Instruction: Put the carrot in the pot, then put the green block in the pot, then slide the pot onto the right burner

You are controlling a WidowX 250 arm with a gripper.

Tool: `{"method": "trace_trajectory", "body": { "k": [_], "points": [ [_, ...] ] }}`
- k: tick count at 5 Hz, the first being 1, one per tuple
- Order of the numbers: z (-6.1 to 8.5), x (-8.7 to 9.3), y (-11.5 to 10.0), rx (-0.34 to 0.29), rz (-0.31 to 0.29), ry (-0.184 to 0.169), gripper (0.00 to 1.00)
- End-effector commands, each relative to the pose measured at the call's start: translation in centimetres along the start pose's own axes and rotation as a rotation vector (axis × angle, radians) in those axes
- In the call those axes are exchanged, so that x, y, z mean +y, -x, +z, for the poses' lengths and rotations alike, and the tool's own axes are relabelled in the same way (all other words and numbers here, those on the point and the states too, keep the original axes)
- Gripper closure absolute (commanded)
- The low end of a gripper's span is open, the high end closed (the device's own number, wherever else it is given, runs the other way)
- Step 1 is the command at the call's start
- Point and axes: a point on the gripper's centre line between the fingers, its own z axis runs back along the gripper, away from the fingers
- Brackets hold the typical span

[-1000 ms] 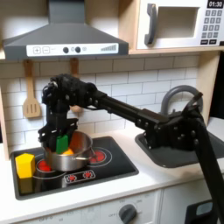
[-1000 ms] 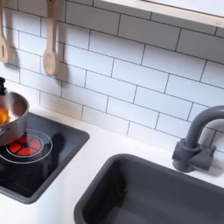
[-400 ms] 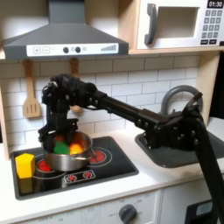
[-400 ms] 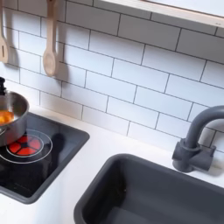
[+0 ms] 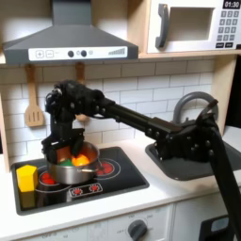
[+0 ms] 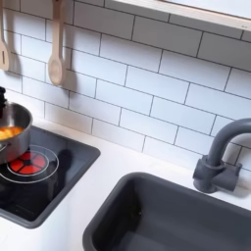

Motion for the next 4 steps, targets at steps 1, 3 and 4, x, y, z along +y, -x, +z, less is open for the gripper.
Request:
{"method": "trace_trajectory", "body": {
  "k": [1,3,4],
  "points": [
    [0.7,-1.3,0.1,-0.009,-0.026,0.033,0.0],
    [2.1,-4.4,0.5,-0.034,-0.103,0.079,0.0],
    [2.3,-5.9,1.1,-0.03,-0.152,0.085,0.0]
  ]
}}
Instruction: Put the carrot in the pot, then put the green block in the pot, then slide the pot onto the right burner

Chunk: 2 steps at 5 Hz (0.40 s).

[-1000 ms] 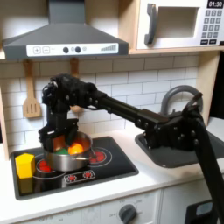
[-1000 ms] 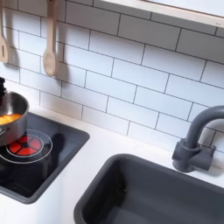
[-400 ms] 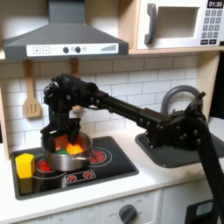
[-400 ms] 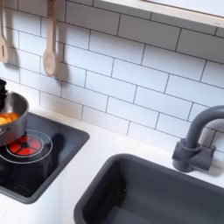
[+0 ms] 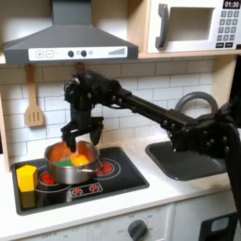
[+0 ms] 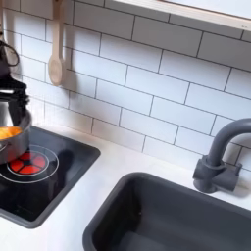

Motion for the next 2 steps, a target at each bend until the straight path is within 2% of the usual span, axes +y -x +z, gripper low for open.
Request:
{"method": "trace_trajectory", "body": {
  "k": [1,2],
  "points": [
    [0.08,-1.32,0.81,0.0,-0.041,0.006,0.0],
    [-0.33,-1.75,1.36,0.02,-0.063,0.01,0.0]
  ]
}}
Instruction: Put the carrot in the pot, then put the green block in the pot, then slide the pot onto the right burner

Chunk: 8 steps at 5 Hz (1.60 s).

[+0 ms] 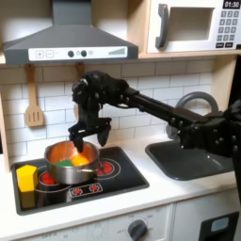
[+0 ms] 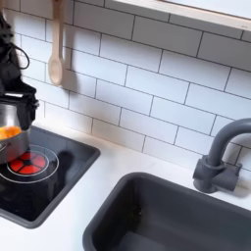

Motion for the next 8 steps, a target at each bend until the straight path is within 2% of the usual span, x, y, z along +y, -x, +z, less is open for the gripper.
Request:
{"method": "trace_trajectory", "body": {
  "k": [1,4,5,6,7,8],
  "points": [
    [-0.2,-0.4,0.9,0.019,-0.016,0.003,0.0],
    [-1.9,-1.1,1.2,0.062,-0.031,0.022,0.0],
    [-1.8,-0.8,1.2,0.055,-0.026,0.005,0.0],
    [-2.1,-0.6,1.4,0.065,-0.009,0.007,0.0],
    [-2.6,-0.2,1.5,0.071,-0.014,-0.005,0.0],
    [-3.1,-0.3,1.7,0.085,-0.02,0.0,0.0]
  ]
}}
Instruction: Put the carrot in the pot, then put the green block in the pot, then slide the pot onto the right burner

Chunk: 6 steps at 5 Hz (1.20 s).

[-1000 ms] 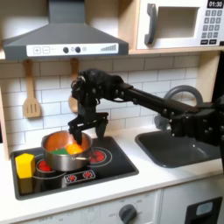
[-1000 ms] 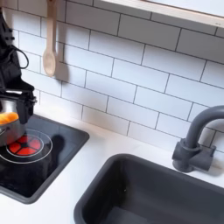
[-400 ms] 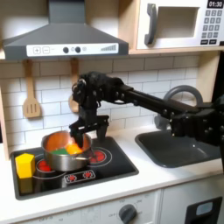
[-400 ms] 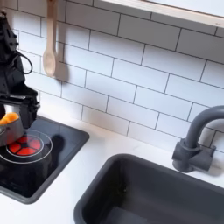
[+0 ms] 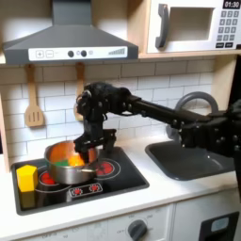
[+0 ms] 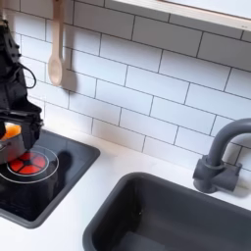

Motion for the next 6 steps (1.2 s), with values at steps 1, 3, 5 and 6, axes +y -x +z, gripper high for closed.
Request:
{"method": "trace_trajectory", "body": {
  "k": [1,3,5,6],
  "points": [
    [-0.41,0.0,0.16,0.012,-0.002,-0.001,0.0],
    [-0.52,0.06,0.31,0.013,0.004,0.002,0.23],
    [-0.58,-0.01,0.27,0.013,-0.004,0.003,1.0],
    [-0.65,0.07,0.22,0.016,-0.004,0.01,1.0]
  ]
}}
